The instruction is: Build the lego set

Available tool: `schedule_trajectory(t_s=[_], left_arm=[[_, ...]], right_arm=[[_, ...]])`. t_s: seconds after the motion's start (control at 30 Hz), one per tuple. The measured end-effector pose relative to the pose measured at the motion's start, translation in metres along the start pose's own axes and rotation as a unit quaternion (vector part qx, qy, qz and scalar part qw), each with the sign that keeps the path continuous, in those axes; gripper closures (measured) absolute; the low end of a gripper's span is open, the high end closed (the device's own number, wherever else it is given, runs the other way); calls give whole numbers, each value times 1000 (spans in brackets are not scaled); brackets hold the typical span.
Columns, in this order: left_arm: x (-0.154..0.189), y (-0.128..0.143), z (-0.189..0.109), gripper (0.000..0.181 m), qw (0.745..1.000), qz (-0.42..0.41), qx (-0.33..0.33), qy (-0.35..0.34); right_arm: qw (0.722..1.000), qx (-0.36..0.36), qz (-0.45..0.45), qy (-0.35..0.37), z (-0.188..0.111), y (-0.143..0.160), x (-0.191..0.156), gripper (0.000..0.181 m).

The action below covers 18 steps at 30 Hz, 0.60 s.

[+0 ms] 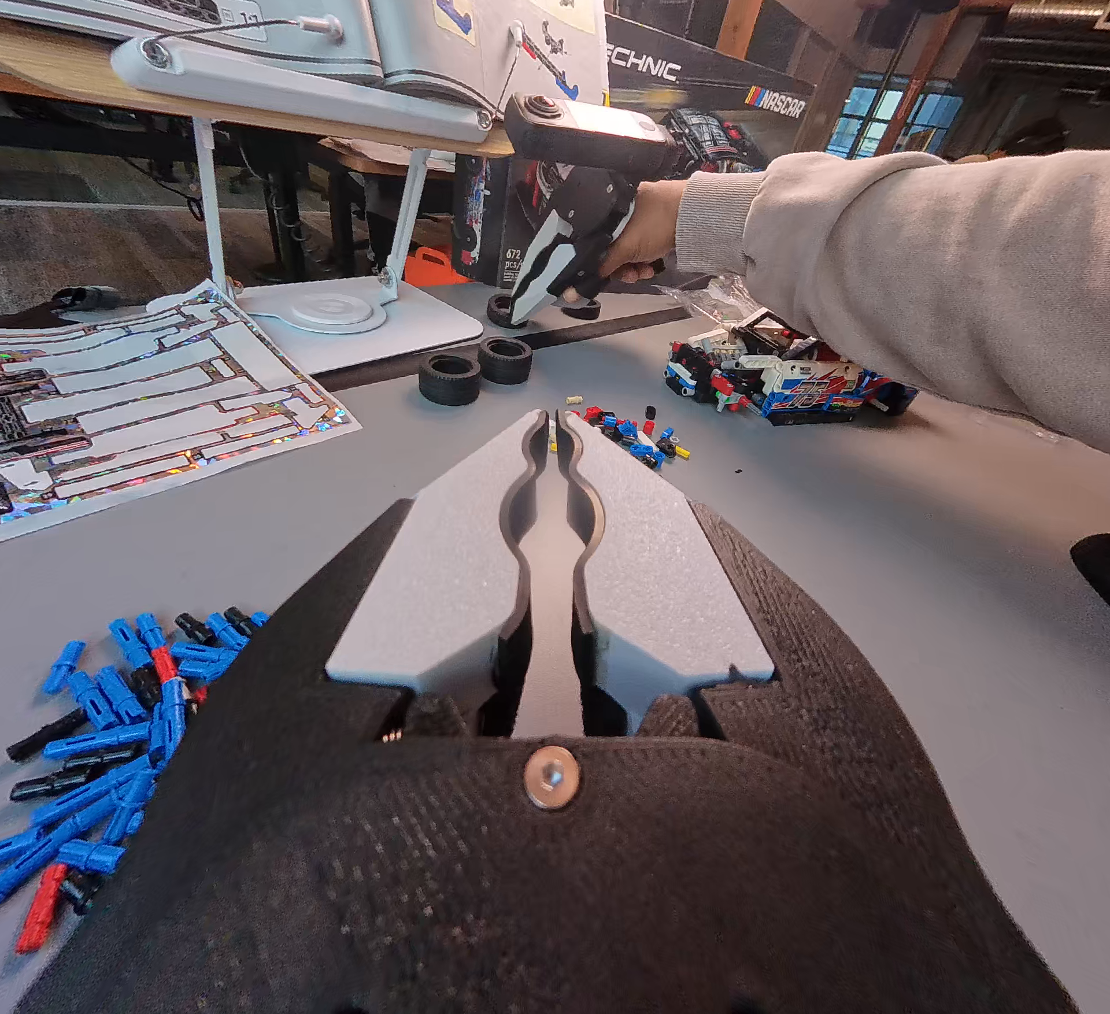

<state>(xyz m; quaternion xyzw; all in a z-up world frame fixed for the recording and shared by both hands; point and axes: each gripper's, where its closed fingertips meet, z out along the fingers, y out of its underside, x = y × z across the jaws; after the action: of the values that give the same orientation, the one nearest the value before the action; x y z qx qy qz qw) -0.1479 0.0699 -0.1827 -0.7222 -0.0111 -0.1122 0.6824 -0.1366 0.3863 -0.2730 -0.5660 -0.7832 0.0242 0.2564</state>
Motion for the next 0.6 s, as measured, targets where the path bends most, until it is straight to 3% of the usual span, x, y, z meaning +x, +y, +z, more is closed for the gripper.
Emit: schedule_trajectory(t_s=[0.03,0.23,0.37,0.5,0.6], left_arm=[[-1,-1,0,181,1000,-5,2,-1],[-7,-6,-2,177,1000,-3,12,-18],[-9,-4,-2,171,999,28,3,-43],[-15,0,-6,158,995,65,-16,-78],[-19,3,-6,149,992,74,-30,-93]], right_arm=[[1000,-2,-3,-15,-3,-1,-5,177],[994,1,-59,-91,-48,-4,-61,178],[993,-20,-72,-93,-39,11,-83,175],[996,19,-33,-83,-44,9,-72,153],[998,40,22,-44,-58,16,-32,151]])
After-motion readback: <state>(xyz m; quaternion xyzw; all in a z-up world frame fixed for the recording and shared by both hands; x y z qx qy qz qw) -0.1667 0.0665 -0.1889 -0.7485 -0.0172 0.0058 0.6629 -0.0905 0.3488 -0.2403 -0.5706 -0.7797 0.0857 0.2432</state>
